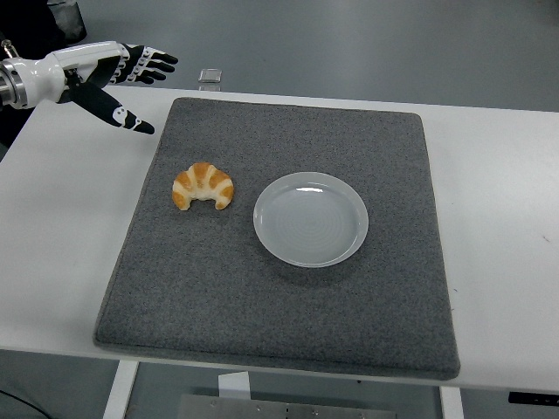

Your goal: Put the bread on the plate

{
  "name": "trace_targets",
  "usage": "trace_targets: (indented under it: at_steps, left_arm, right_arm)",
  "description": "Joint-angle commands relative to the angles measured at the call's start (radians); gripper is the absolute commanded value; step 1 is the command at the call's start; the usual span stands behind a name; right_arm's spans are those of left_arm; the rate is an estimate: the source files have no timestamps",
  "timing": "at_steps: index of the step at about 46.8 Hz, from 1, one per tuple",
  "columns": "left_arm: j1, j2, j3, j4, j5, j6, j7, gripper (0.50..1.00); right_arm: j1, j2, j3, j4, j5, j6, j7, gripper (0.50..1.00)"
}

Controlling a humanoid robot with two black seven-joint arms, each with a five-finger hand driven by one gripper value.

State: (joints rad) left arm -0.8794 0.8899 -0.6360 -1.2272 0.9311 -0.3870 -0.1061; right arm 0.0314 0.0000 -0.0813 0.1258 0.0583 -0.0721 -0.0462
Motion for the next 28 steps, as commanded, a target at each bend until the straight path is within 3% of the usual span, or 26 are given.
trace_targets:
  at_steps: [1,6,14,22,28]
  left_arm:
    - [0.022,-0.003,0.001,-0.029,0.058,0.046,0.0,1.0]
    - [0.04,-0.014,0.002,-0.052,0.097,0.106,0.0,1.0]
    - [0.066,-0.051,0.009,-0.055,0.204,0.129,0.0,1.0]
    - [0.111,-0.1,0.012,-0.055,0.299,0.227,0.0,1.0]
    - [0.137,-0.134,0.012,-0.054,0.365,0.269,0.002,1.0]
  right_arm:
    - [-0.001,0.0,0.0,0.0,0.0,0.0,0.0,0.952]
    - [-0.001,0.0,0.0,0.0,0.0,0.0,0.0,0.952]
    - [-0.001,0.0,0.0,0.0,0.0,0.0,0.0,0.954]
    - [-0.001,0.0,0.0,0.0,0.0,0.0,0.0,0.952]
    - [-0.001,0.0,0.0,0.0,0.0,0.0,0.0,0.952]
